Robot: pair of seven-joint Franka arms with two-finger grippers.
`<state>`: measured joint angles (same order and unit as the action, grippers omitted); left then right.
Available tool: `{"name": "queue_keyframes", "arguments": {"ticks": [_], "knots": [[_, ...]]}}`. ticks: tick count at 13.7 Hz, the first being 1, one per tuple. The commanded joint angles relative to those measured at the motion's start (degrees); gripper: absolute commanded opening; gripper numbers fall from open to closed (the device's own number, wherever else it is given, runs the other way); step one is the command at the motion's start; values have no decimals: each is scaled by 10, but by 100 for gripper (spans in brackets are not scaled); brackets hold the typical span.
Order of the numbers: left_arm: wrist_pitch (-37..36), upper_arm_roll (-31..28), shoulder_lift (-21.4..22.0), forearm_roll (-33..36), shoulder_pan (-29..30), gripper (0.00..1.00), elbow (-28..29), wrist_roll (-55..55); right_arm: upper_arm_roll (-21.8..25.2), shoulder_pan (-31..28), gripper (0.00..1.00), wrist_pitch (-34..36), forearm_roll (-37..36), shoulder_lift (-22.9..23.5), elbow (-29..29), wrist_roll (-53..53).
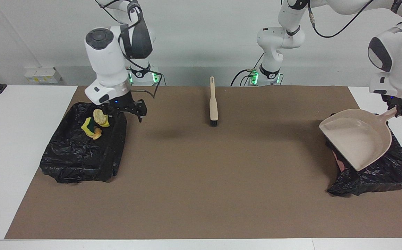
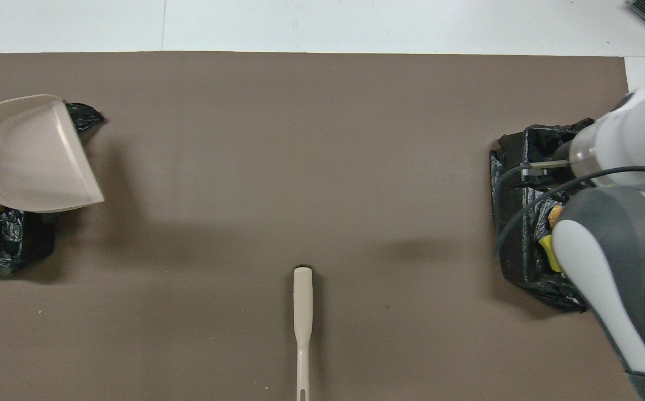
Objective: Sweep and dump trash in bin
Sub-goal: 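Tilt the dustpan with the left gripper to dump trash into the bag, then return the dustpan with the left gripper to the table center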
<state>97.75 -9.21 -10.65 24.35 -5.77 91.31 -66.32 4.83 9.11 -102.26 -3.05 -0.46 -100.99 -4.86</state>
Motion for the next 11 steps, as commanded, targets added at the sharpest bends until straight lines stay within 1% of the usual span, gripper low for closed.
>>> {"name": "queue_keyframes", "arguments": {"ticks": [1,2,3,5,7,8,9,11], "knots": [[-7,58,26,-45,2,0,41,132,22,-2,100,77,-7,-32,32,28],[-8,79,20,-56,-1,0,45,177,29,-1,100,110,-6,-32,53,37],[-7,104,13,-73,-2,0,45,240,31,-2,100,122,-5,-32,61,42],[2,150,-8,-98,-3,0,44,349,29,-15,100,116,4,-47,41,43],[17,205,-31,-110,-3,0,38,473,29,-17,100,116,6,-48,40,42],[33,225,-38,-126,-4,0,37,532,26,-27,100,116,6,-46,42,42],[39,247,-45,-143,-6,0,33,587,25,-22,100,116,7,-46,42,42],[40,294,-87,-145,-12,0,8,707,26,-22,100,116,7,-46,43,42]]}}
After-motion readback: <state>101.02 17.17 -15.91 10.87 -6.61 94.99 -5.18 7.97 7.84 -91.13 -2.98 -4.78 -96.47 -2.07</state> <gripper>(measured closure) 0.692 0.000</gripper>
